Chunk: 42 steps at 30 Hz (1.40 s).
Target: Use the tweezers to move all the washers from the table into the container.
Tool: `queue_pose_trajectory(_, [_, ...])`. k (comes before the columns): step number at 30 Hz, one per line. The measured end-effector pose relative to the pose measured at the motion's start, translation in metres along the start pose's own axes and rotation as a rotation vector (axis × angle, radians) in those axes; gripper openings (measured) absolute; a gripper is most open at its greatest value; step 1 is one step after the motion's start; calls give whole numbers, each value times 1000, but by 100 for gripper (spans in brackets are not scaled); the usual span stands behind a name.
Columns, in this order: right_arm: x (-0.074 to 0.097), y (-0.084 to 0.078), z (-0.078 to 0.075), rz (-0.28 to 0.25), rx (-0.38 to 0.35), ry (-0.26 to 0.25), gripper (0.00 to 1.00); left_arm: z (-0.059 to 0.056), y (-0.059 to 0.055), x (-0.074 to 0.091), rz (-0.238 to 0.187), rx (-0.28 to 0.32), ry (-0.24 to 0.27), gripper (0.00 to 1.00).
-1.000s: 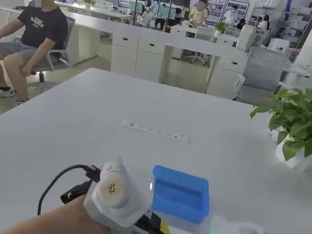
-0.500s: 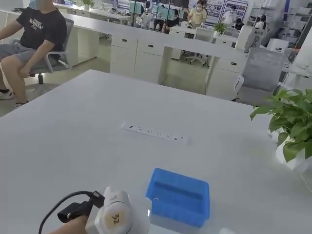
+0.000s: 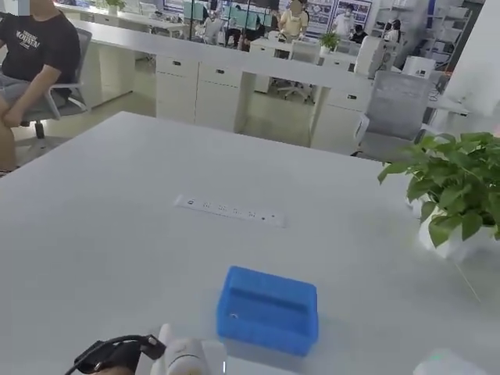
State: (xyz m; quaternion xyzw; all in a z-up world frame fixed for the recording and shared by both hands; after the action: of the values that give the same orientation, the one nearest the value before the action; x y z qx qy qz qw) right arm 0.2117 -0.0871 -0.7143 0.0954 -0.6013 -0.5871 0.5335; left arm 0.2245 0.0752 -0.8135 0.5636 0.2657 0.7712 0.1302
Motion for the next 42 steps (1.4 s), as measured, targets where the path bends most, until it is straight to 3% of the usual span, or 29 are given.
queue_pose_trajectory(5, [7, -9, 3, -1, -21, -17, 28, -1, -4, -8, 35, -45, -4, 0])
queue_pose_trajectory(12, [14, -15, 5, 1, -27, -40, 34, 0, -5, -8, 42, -5, 17, 1])
queue_pose_trajectory(15, [18, -13, 5, -17, -40, -53, 39, -2, -10, -1, 62, 82, 19, 14])
queue_pose_trajectory(20, [23, -8, 2, -52, -63, -91, 48, 4, -7, 23, -19, 261, 111, 33])
queue_pose_trajectory(23, [27, -6, 0, -69, -78, -108, 52, 6, -6, 45, -85, 411, 172, 51])
queue_pose_trajectory(26, [31, -3, -1, -90, -90, -127, 56, 8, -8, 63, -108, 515, 228, 71])
queue_pose_trajectory(30, [33, 0, -3, -88, -84, -140, 61, 11, -7, 87, -158, 599, 285, 73])
queue_pose_trajectory(34, [32, 0, -7, -70, -76, -152, 66, 11, -7, 102, -183, 697, 340, 82])
queue_pose_trajectory(39, [35, -2, -16, -64, -94, -185, 72, 11, -13, 122, -170, 828, 459, 99])
queue_pose_trajectory(42, [37, -4, -20, -59, -101, -205, 75, 19, -13, 135, -205, 836, 542, 99])
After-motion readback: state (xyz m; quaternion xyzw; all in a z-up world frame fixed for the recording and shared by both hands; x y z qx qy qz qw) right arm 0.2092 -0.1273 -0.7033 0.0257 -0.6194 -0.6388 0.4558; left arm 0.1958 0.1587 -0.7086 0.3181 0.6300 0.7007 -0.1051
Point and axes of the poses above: the centre of the closed fingertips' face, and the gripper's own axes: x roughly backward along the fingers, z roughly to its left, y roughly out of its top, the point moved 5 cm from there along x, roughly backward along the fingers, and after that the axes turned 9 degrees about y, right-handed, at the moved point
